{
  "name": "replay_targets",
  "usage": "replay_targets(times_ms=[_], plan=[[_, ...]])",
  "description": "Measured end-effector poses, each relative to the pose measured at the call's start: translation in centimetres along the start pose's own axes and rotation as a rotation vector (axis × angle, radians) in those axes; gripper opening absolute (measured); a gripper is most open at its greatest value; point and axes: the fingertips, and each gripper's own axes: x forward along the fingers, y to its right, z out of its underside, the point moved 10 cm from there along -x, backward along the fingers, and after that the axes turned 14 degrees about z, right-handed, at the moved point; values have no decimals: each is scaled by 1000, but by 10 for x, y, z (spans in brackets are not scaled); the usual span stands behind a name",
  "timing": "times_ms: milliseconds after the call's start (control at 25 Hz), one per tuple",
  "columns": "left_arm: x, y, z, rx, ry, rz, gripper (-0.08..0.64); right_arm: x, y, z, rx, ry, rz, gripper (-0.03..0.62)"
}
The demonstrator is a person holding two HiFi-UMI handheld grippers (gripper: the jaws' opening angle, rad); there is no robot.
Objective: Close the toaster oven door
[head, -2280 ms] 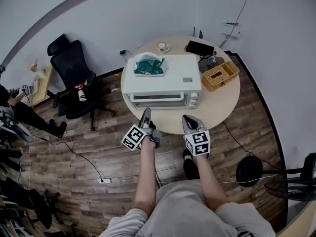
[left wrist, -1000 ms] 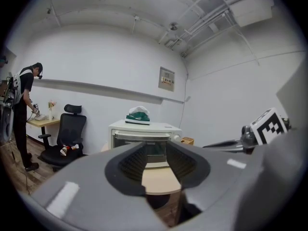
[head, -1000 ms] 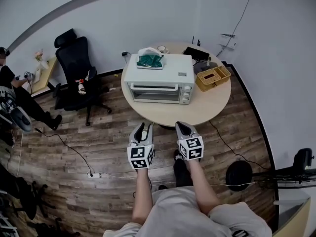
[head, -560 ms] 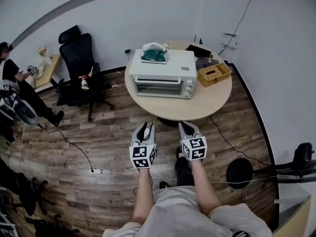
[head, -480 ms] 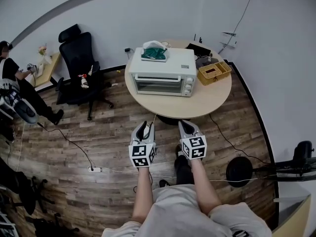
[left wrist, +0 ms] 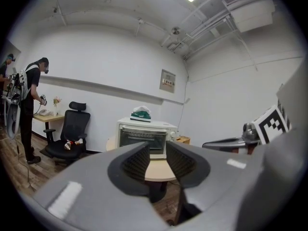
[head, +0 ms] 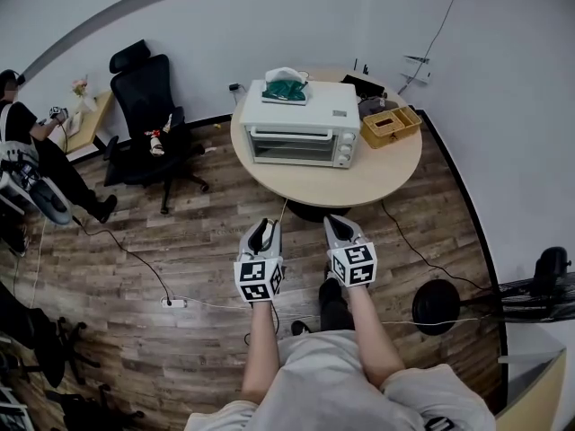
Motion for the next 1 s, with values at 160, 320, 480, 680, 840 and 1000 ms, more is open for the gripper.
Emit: replay_targets(times_ms=[160, 320, 480, 680, 840, 1000], plan=[[-3, 3, 3, -17, 17, -3, 137, -6, 1, 3, -8, -6, 0, 0], [-6, 8, 3, -29, 40, 0, 112, -12, 3, 4, -10, -9, 4, -1], [-8, 14, 6, -35, 50, 5, 64, -17, 5, 8, -14, -13, 5, 0], [-7, 17, 7, -39, 48, 18, 57, -22, 8, 10, -7, -8, 10, 0], [-6, 20, 8, -40, 37, 24, 58, -24, 9, 11, 0, -2, 5, 0], [-5, 20, 8, -67, 52, 40, 58, -22, 9, 12, 8, -4, -1, -1]])
